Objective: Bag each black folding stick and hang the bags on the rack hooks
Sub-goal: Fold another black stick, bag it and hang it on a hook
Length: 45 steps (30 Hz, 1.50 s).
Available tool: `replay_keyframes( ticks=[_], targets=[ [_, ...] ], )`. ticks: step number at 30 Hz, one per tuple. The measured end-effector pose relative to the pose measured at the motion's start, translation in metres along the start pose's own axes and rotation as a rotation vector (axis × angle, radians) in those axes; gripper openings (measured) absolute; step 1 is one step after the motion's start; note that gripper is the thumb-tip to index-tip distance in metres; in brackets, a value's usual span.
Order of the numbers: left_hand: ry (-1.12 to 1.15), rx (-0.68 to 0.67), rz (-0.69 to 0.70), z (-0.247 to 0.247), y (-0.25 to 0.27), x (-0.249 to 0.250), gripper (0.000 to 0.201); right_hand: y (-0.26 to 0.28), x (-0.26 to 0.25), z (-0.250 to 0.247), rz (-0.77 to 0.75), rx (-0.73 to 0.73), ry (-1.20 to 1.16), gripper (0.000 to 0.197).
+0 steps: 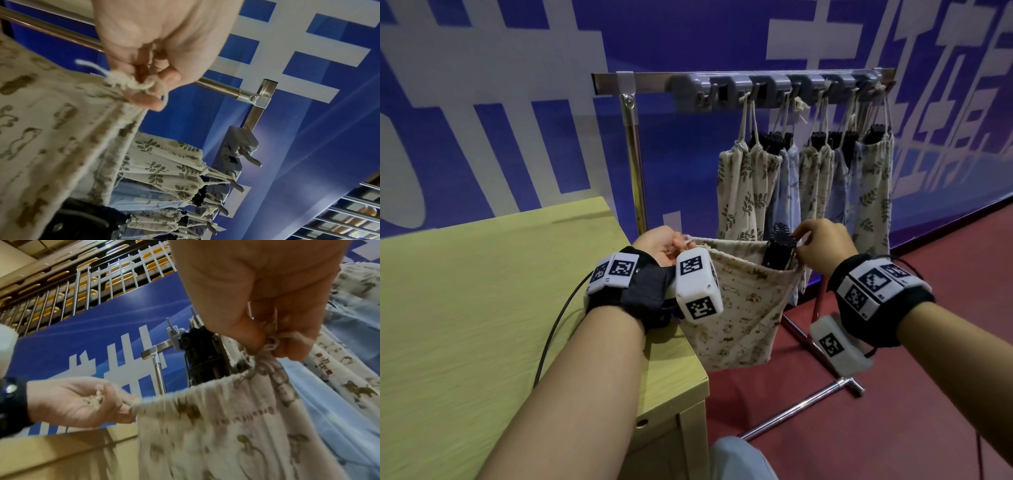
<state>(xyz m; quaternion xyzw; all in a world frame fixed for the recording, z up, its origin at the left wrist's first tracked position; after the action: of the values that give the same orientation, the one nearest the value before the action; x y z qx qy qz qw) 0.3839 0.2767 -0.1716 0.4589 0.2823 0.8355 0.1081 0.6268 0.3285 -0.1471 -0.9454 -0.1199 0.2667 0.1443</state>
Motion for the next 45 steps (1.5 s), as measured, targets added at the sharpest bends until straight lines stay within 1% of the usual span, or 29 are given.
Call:
replay_keyframes(
  ticks=[2,4,6,9,12,14,15,18,21,24,26,28,31,34,40,43,45],
  targets=[
    [0.025,-0.004,0.010,-0.002,-0.001,0.003,0.026,0.000,0.008,0.007,0.073,-0.056,-0.088,0.017],
    [0.002,0.011,0.019,-0.004,-0.003,0.004,0.023,0.000,0.018,0.017,0.144,-0.138,-0.172,0.020],
    [-0.047,0.031,0.034,-0.004,-0.004,0.003,0.017,-0.001,0.025,0.022,0.172,-0.177,-0.210,0.024],
    [-0.101,-0.006,0.083,0.008,0.000,0.003,0.011,-0.002,0.029,0.024,0.157,-0.210,-0.263,0.024],
    [-0.160,-0.036,0.166,0.018,0.005,0.007,0.017,0.000,0.035,0.025,0.148,-0.234,-0.456,0.024],
    [-0.214,-0.043,0.218,0.021,0.007,0.009,0.019,0.000,0.041,0.024,0.125,-0.237,-0.512,0.024],
    [-0.238,-0.045,0.236,0.022,0.007,0.010,0.020,-0.002,0.042,0.022,0.094,-0.240,-0.465,0.025],
    [-0.273,-0.049,0.263,0.023,0.008,0.012,0.020,-0.006,0.041,0.020,-0.024,-0.284,-0.156,0.033],
    [-0.295,-0.037,0.268,0.021,0.008,0.013,0.019,-0.001,0.031,0.031,-0.132,-0.438,0.097,0.036],
    [-0.295,-0.032,0.276,0.019,0.008,0.014,0.018,0.007,0.028,0.041,-0.161,-0.581,0.261,0.039],
    [-0.271,-0.036,0.297,0.019,0.010,0.016,0.018,0.010,0.030,0.042,-0.165,-0.632,0.382,0.037],
    [-0.255,-0.048,0.323,0.020,0.012,0.018,0.018,0.013,0.033,0.045,-0.203,-0.689,0.501,0.037],
    [-0.274,-0.074,0.358,0.024,0.014,0.020,0.018,0.022,0.037,0.052,-0.279,-0.765,0.590,0.034],
    [-0.306,-0.071,0.371,0.024,0.014,0.020,0.018,0.022,0.032,0.061,-0.393,-0.733,0.674,0.027],
    [-0.340,-0.008,0.341,0.017,0.009,0.019,0.018,0.024,0.011,0.065,-0.534,-0.690,0.638,0.026],
    [-0.365,-0.001,0.342,0.018,0.010,0.019,0.018,0.025,-0.002,0.061,-0.639,-0.602,0.703,0.026],
    [-0.391,-0.008,0.343,0.020,0.011,0.018,0.018,0.027,-0.010,0.058,-0.681,-0.543,0.726,0.028]
  ],
)
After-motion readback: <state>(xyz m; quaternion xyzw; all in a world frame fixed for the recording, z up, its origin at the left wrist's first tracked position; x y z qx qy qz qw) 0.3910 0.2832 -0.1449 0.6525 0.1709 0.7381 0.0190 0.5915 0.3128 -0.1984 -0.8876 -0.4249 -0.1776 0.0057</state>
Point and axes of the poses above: each hand's wrist, its own y-axis away from the middle knuckle, its own z-axis out of the palm, x = y × z, the point moved 8 cm from there along -y, towards the middle knuckle, and after that the axes turned 11 degrees about -z, right-handed, at the moved point
